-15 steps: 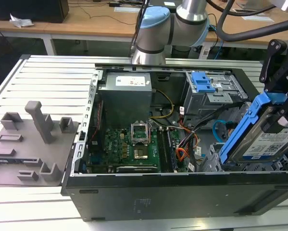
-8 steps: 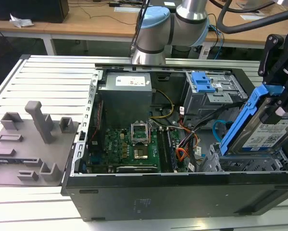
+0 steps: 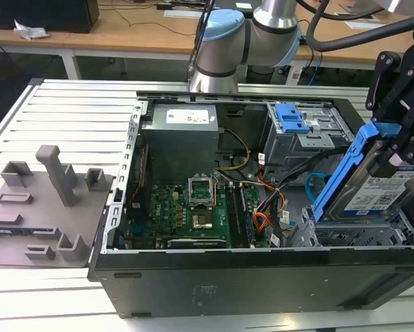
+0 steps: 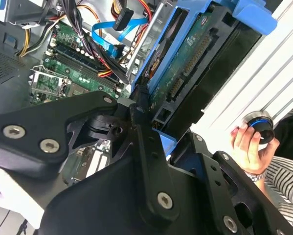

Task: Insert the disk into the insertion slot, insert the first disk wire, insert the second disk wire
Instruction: 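Insert the disk into the insertion slot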

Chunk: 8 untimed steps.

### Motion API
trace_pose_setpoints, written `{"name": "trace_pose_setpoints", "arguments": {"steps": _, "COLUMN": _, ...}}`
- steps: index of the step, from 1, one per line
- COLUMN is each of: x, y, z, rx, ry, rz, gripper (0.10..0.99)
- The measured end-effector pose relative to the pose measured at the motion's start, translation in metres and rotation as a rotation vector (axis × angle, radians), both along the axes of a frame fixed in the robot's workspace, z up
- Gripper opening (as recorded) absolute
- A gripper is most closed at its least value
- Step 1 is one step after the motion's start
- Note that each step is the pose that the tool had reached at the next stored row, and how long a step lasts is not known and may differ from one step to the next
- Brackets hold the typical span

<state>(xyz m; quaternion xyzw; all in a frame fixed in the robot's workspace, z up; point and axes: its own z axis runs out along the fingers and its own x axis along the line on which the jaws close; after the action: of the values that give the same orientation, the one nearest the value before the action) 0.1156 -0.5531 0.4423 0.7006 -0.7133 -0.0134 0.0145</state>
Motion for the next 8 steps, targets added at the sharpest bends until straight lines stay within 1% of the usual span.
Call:
{"name": "trace_pose_setpoints", "arguments": {"steps": 4, "x": -0.0001, "y": 0.0014, "z": -0.0041, "rx": 0.0, "ry": 0.0, "rz": 0.0, "gripper": 0.365}}
{"name": "trace_pose_setpoints", "arguments": {"steps": 6, "x": -0.0001, "y": 0.0018, "z": -0.01, "rx": 0.001, "ry": -0.0001, "rz": 0.0, "gripper": 0.365}}
{"name": "trace_pose_setpoints", "arguments": {"steps": 8, "x": -0.0001, "y": 0.0018, "z": -0.0138, "rx": 0.0, "ry": 0.0, "rz": 0.0, "gripper": 0.365}}
